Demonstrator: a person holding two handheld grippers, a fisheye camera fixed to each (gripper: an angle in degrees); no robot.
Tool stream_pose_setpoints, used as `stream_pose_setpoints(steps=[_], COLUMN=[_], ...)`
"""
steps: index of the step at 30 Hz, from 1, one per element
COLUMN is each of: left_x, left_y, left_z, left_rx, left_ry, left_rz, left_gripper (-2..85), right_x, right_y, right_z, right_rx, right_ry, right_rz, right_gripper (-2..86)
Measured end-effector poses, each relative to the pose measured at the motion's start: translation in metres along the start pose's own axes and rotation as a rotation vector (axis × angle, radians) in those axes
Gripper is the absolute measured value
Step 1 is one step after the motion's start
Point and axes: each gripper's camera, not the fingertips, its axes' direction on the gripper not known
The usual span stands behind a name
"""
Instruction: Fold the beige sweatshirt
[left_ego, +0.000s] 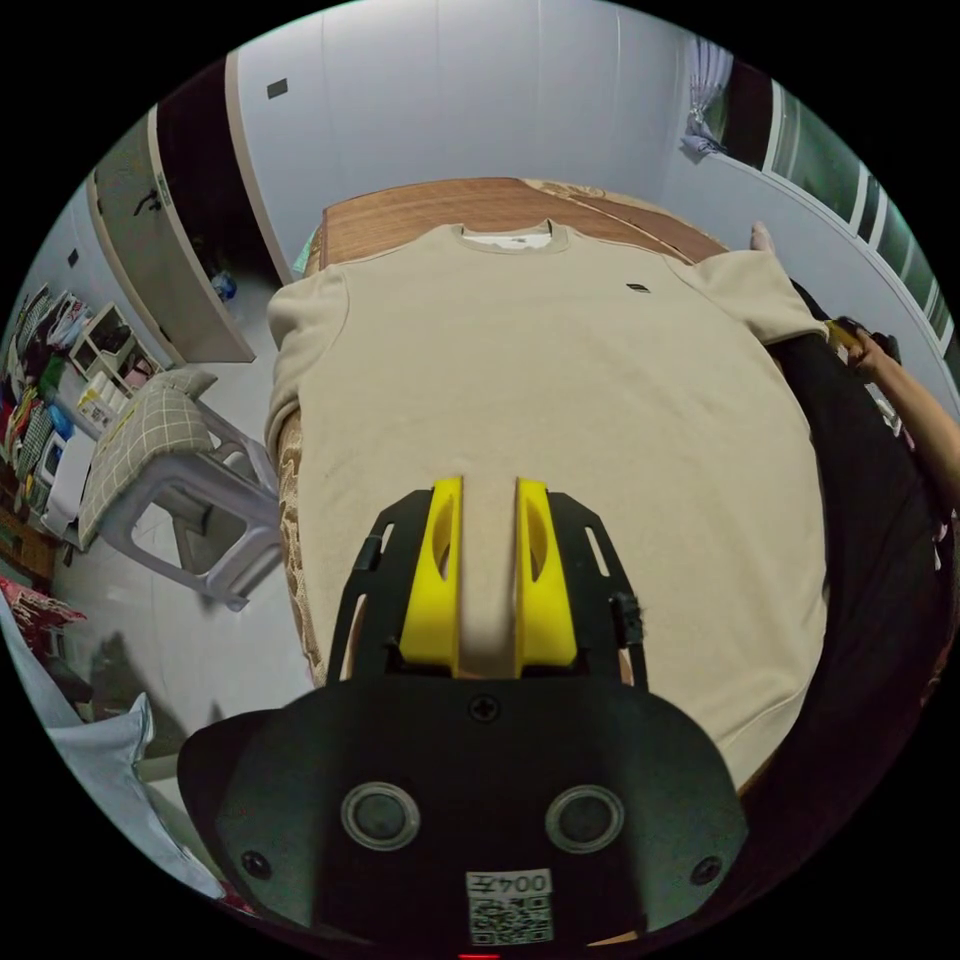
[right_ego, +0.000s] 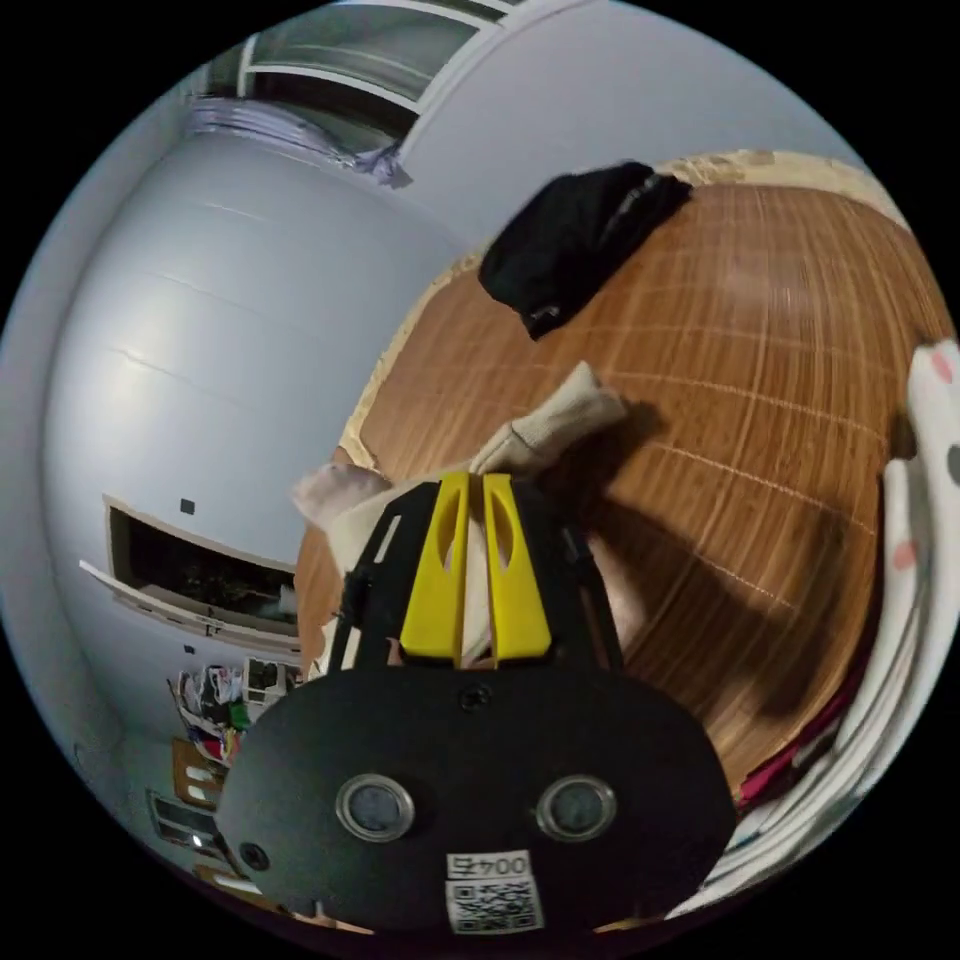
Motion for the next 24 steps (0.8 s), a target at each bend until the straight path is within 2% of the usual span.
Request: stream_pose_setpoints(steps=[4, 10, 12, 15, 20, 24], left_x=[-0.003, -0.011, -0.016, -0.023, -0.035, -0.047], left_y=[0.0, -0.002, -0.003, -0.005, -0.01, -0.014], left_z=[-0.002, -0.004, -0.005, -0.006, -0.007, -0.006], left_rx=[0.002, 0.004, 0.005, 0.007, 0.011, 0.012], left_ry=[0.007, 0.02, 0.031, 0.049, 0.077, 0.093], left_rz=[-0.003, -0.009, -0.014, -0.022, -0.036, -0.049], left_gripper=[7.6, 7.6, 7.5, 7.4, 7.2, 7.0], right_x=[-0.094, -0.294, -0.368, -0.424, -0.418, -0.372], right_y=[0.016, 0.115, 0.187, 0.275, 0.349, 0.376], right_z=[-0.028, -0.049, -0.036, -0.015, -0.003, 0.024], right_rx=[0.069, 0.1, 0.018, -0.136, -0.198, -0.277], right_ry=[-0.007, -0.078, -0.178, -0.298, -0.341, -0.156], right_rz=[-0.19, -0.635, -0.835, -0.989, -0.991, -0.978], right_gripper=[3.4, 3.9, 4.8, 7.9, 7.7, 7.8])
